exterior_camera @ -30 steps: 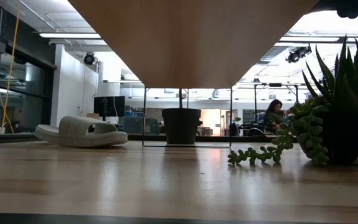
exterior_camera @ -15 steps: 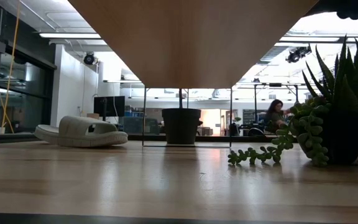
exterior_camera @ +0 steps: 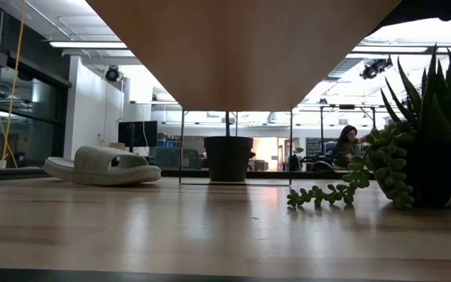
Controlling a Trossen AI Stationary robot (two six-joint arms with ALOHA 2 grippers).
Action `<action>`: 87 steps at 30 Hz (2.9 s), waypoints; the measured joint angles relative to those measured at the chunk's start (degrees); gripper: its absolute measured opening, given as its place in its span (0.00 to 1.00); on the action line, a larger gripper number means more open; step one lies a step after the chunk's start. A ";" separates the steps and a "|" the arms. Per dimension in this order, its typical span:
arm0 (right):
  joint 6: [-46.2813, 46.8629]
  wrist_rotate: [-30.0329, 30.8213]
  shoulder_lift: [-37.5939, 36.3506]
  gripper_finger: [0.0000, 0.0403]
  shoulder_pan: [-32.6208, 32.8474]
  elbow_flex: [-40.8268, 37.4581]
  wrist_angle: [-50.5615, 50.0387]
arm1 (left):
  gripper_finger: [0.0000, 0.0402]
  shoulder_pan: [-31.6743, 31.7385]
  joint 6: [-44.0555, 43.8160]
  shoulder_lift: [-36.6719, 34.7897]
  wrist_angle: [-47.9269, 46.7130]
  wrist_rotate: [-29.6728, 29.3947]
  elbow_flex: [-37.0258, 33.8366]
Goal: Pick and place slides into the shelf
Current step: Put the black slide into the shelf, then put the bottom gray slide into the shelf
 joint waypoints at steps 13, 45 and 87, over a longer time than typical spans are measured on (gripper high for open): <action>2.12 0.53 0.00 0.38 1.14 0.00 -2.52 | 0.29 0.00 0.13 0.00 -0.06 0.00 0.00; 4.85 -3.01 -0.02 0.38 4.56 19.93 -42.58 | 0.29 0.00 0.11 0.00 -1.13 0.00 0.00; -7.89 -36.25 -26.86 0.38 8.55 33.25 -79.39 | 0.29 0.07 1.34 0.00 -1.24 -0.04 0.00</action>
